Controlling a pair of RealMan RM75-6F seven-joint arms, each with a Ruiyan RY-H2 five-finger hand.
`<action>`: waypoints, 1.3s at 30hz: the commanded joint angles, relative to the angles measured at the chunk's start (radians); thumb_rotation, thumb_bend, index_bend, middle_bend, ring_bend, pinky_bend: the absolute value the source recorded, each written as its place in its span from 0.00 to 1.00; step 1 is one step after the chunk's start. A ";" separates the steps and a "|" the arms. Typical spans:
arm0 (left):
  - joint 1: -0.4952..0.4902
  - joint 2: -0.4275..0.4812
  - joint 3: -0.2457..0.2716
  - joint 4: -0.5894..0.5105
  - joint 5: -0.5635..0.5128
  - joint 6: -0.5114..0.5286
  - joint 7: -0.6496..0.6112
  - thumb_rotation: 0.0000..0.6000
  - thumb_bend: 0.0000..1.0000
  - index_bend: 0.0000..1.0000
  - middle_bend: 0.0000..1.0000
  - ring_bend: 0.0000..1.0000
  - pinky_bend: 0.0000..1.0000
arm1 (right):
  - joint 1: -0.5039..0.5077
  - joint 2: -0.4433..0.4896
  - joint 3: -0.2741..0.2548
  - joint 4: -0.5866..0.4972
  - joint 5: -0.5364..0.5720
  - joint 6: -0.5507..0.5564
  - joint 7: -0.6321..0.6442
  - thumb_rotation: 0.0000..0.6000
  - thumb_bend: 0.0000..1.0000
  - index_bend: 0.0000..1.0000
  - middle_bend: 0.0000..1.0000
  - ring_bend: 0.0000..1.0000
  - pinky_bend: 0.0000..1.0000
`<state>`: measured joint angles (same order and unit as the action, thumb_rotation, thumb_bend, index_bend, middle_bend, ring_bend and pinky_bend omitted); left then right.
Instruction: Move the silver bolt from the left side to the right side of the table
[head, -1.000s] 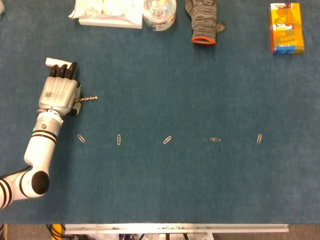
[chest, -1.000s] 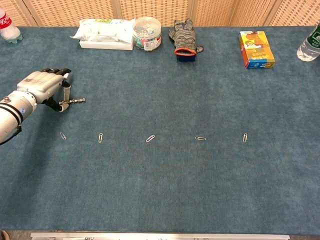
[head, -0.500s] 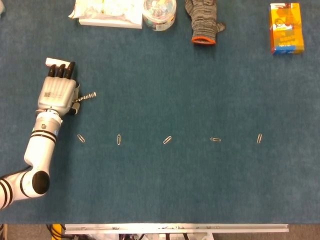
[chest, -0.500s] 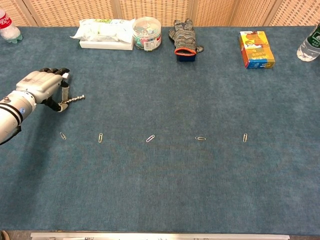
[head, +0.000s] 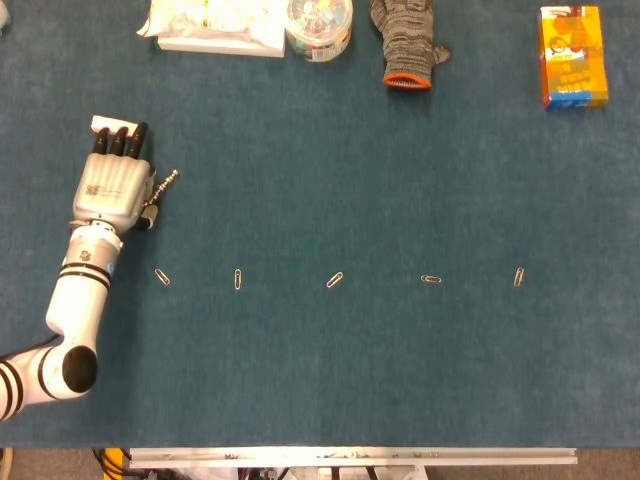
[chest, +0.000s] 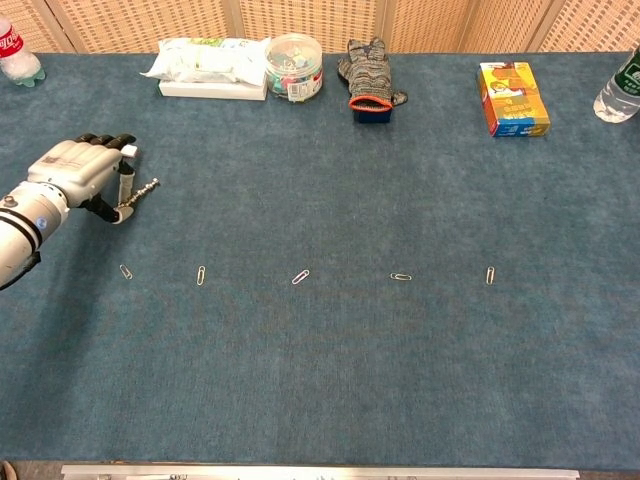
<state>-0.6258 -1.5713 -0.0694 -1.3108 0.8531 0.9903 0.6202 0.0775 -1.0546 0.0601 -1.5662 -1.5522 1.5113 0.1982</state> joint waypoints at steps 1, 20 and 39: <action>0.006 0.010 0.002 -0.013 0.010 0.012 0.001 1.00 0.34 0.63 0.00 0.00 0.02 | 0.000 0.000 0.000 0.000 -0.001 0.000 -0.001 1.00 0.21 0.15 0.02 0.06 0.36; 0.064 0.117 0.044 -0.159 0.124 0.124 0.018 1.00 0.34 0.63 0.00 0.00 0.02 | 0.005 -0.006 -0.002 -0.004 0.001 -0.011 -0.019 1.00 0.21 0.15 0.02 0.06 0.36; 0.180 0.366 0.191 -0.453 0.396 0.201 -0.079 1.00 0.34 0.63 0.00 0.00 0.02 | 0.005 -0.009 -0.007 -0.008 -0.007 -0.010 -0.031 1.00 0.21 0.15 0.02 0.06 0.36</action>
<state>-0.4604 -1.2214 0.1034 -1.7428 1.2228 1.1811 0.5519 0.0825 -1.0636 0.0528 -1.5741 -1.5590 1.5011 0.1676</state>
